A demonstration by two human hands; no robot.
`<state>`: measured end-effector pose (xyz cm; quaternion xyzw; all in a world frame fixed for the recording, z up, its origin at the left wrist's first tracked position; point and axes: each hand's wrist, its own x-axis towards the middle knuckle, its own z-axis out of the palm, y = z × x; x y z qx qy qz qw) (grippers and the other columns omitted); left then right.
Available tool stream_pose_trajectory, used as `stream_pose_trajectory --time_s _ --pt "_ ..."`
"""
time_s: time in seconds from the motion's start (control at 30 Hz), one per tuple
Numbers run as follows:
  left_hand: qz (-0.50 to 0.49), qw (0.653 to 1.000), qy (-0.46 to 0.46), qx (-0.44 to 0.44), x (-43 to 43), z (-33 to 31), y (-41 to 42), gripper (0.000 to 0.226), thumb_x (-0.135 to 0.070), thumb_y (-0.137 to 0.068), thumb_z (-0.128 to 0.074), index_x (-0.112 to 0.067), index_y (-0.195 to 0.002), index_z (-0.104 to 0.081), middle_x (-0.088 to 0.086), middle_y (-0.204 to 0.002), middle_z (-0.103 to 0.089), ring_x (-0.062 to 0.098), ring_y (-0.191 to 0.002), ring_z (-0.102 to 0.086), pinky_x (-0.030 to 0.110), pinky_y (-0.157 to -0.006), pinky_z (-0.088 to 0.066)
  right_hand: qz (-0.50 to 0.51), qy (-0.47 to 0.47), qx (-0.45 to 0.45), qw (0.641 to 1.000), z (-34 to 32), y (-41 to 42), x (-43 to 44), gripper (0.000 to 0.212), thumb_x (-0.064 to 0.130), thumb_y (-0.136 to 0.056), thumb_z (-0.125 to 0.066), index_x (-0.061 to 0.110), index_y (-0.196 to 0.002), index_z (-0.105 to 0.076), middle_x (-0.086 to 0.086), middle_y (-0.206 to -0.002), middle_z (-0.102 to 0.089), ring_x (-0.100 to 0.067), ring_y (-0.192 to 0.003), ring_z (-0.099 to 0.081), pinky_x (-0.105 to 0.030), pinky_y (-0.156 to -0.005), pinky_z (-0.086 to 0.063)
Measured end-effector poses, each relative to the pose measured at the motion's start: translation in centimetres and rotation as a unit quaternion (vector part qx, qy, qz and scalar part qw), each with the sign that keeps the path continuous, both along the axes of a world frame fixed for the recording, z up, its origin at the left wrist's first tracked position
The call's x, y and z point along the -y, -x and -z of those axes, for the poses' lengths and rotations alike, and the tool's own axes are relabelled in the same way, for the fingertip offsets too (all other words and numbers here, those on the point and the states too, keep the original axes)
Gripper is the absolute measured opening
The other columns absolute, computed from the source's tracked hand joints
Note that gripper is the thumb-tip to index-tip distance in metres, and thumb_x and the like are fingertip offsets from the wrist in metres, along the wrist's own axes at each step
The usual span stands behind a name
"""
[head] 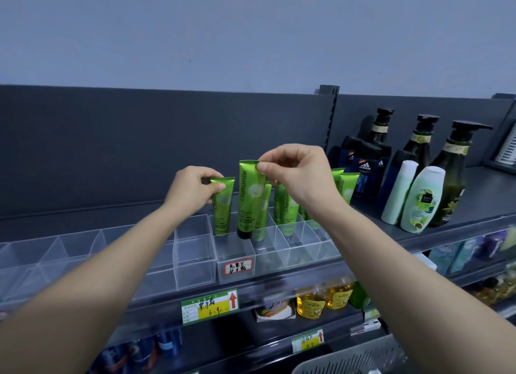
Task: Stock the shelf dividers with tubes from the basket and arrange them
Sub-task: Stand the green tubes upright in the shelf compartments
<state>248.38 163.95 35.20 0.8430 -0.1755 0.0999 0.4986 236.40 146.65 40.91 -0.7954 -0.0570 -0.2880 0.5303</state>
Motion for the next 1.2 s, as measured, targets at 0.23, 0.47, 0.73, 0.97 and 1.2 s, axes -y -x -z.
stream_pose_trajectory --time_s 0.23,0.47,0.73,0.97,1.2 --pt "-0.013 0.997 -0.065 0.050 -0.5 -0.3 -0.2 0.013 -0.019 -0.090 -0.064 -0.017 -0.096 -0.075 -0.001 -0.082 -0.071 0.015 -0.062 -0.061 0.034 -0.074 -0.056 0.048 0.038 0.006 0.998 1.0 -2.3 -0.9 0.014 0.011 -0.077 -0.077 0.023 -0.071 -0.072 0.010 -0.063 -0.066 -0.006 -0.057 -0.059 -0.026 -0.067 -0.054" --pt "-0.026 0.992 -0.097 0.077 -1.0 -0.4 -0.3 0.013 -0.021 -0.090 -0.064 -0.017 -0.097 -0.074 -0.002 -0.092 -0.064 0.013 -0.084 -0.055 0.024 -0.075 -0.037 0.068 0.106 0.000 0.992 2.4 -3.6 -1.8 0.005 0.009 -0.078 -0.075 0.014 -0.079 -0.076 0.012 -0.063 -0.063 -0.001 -0.060 -0.058 -0.016 -0.066 -0.049" --pt "-0.018 0.992 -0.104 0.073 -1.2 -0.5 -0.5 0.014 -0.022 -0.090 -0.064 -0.018 -0.098 -0.074 -0.002 -0.095 -0.065 0.013 -0.092 -0.056 0.024 -0.078 -0.038 0.083 0.153 -0.016 0.985 3.9 -4.9 -2.1 0.005 0.010 -0.078 -0.075 0.012 -0.082 -0.077 0.000 -0.075 -0.072 -0.008 -0.064 -0.059 -0.020 -0.069 -0.048" --pt "-0.018 0.992 -0.102 0.069 -1.4 -0.5 -0.5 0.014 -0.022 -0.090 -0.064 -0.018 -0.098 -0.074 -0.001 -0.099 -0.067 0.014 -0.095 -0.058 0.024 -0.080 -0.039 0.087 0.160 -0.030 0.983 4.6 -5.6 -2.2 0.004 0.011 -0.078 -0.075 0.013 -0.082 -0.077 -0.001 -0.079 -0.073 -0.010 -0.069 -0.062 -0.023 -0.071 -0.050" --pt "-0.017 0.992 -0.103 0.071 -1.7 -0.4 -0.5 0.013 -0.022 -0.089 -0.064 -0.019 -0.097 -0.075 -0.001 -0.097 -0.067 0.014 -0.094 -0.058 0.026 -0.082 -0.042 0.083 0.201 -0.020 0.976 5.2 -6.0 -2.4 0.007 0.013 -0.079 -0.073 0.016 -0.084 -0.077 0.000 -0.080 -0.074 -0.014 -0.073 -0.066 -0.028 -0.074 -0.053"
